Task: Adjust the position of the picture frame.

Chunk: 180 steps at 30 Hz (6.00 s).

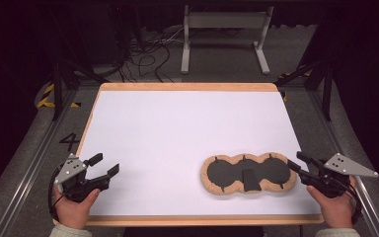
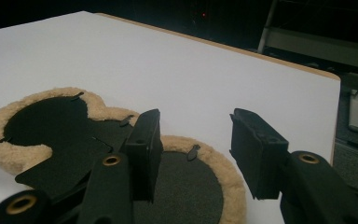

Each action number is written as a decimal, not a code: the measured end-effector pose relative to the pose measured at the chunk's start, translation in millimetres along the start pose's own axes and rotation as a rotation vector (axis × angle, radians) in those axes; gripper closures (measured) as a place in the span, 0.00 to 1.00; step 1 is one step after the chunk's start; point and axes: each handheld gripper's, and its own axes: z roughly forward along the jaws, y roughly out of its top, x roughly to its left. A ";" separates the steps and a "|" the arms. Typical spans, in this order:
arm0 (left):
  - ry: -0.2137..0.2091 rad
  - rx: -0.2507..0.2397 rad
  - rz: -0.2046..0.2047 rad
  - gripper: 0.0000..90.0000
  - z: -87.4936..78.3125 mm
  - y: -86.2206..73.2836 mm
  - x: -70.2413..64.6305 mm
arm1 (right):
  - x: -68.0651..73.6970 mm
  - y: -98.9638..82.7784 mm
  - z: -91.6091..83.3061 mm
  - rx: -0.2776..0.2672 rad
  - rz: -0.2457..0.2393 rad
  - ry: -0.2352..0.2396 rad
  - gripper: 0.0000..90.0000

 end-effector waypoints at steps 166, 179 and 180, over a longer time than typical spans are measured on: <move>-0.339 0.505 0.268 1.00 98.0 -0.3 -81.9 | 134.1 19.8 128.3 0.647 -0.210 0.320 1.00; -0.250 0.476 0.238 0.99 131.3 8.3 -71.7 | 125.1 24.3 153.0 0.597 -0.209 0.217 1.00; -0.253 0.478 0.233 0.99 130.7 8.2 -71.9 | 124.7 24.1 154.2 0.596 -0.202 0.224 1.00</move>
